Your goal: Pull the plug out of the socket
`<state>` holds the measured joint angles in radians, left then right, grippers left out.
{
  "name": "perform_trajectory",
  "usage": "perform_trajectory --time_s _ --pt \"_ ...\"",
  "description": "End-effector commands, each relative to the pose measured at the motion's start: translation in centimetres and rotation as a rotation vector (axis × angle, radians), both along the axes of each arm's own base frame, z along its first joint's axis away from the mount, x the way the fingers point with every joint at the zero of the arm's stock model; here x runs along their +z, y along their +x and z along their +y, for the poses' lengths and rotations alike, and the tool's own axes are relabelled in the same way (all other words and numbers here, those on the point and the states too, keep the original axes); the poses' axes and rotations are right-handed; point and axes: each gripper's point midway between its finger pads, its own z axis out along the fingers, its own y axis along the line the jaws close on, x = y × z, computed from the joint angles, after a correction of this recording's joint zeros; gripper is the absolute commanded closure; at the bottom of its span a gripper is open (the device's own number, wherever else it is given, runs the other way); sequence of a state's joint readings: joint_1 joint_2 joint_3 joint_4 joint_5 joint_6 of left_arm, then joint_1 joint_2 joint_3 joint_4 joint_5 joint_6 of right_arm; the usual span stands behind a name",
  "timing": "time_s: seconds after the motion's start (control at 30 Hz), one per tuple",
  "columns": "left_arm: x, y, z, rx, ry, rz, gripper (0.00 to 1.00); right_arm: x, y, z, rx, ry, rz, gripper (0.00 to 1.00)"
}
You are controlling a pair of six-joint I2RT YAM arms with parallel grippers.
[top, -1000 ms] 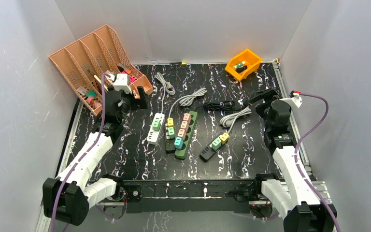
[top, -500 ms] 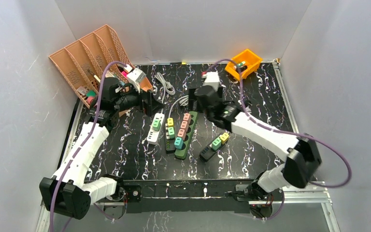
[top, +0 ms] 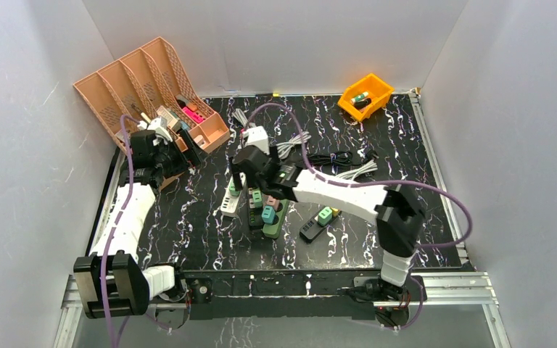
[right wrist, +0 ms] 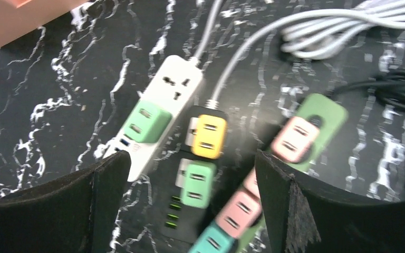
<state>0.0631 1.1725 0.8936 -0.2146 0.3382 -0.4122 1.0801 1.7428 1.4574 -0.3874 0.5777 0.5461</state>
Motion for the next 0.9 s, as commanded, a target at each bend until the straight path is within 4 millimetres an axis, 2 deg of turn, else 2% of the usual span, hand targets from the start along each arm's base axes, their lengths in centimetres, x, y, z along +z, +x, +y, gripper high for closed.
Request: perform_trajectory --time_s 0.0,0.1,0.3,0.4,0.6,0.63,0.67,0.73,0.77,0.8,0.87 --pt "0.0 -1.0 0.8 0.066 0.009 0.037 0.02 0.1 0.2 5.0 0.086 0.075 0.021 0.06" --pt "-1.3 -1.9 0.5 0.079 -0.018 0.091 0.02 -1.0 0.5 7.2 0.109 0.064 0.074 0.13" --pt "-5.2 -4.2 -0.1 0.127 -0.095 0.214 0.02 -4.3 0.7 9.1 0.103 0.011 0.156 0.14" --pt "-6.1 -5.1 -0.3 0.136 -0.113 0.247 0.02 -6.2 0.5 9.3 0.093 -0.026 0.200 0.17" --pt "-6.7 -6.0 -0.4 0.120 -0.099 0.262 0.02 -9.3 0.4 8.6 0.058 -0.112 0.250 0.19" --pt "-6.7 -6.1 -0.6 0.102 -0.104 0.263 0.02 -9.8 0.4 8.6 0.057 -0.120 0.255 0.24" --pt "-6.6 -6.1 -1.0 0.082 -0.117 0.264 0.02 -10.1 0.5 8.6 0.058 -0.125 0.258 0.37" --pt "-6.8 -6.3 -1.5 0.053 -0.136 0.272 0.02 -10.5 0.7 8.6 0.049 -0.132 0.259 0.75" --pt "-6.8 -6.4 -1.7 0.041 -0.144 0.274 0.02 -10.3 0.9 8.5 0.038 -0.130 0.255 0.89" --pt "-6.8 -6.5 -1.9 0.030 -0.151 0.276 0.02 -9.8 1.1 8.5 0.031 -0.118 0.246 0.98" --pt "-7.0 -6.8 -2.5 0.002 -0.173 0.283 0.02 -8.0 1.8 8.4 0.021 -0.078 0.209 1.00"
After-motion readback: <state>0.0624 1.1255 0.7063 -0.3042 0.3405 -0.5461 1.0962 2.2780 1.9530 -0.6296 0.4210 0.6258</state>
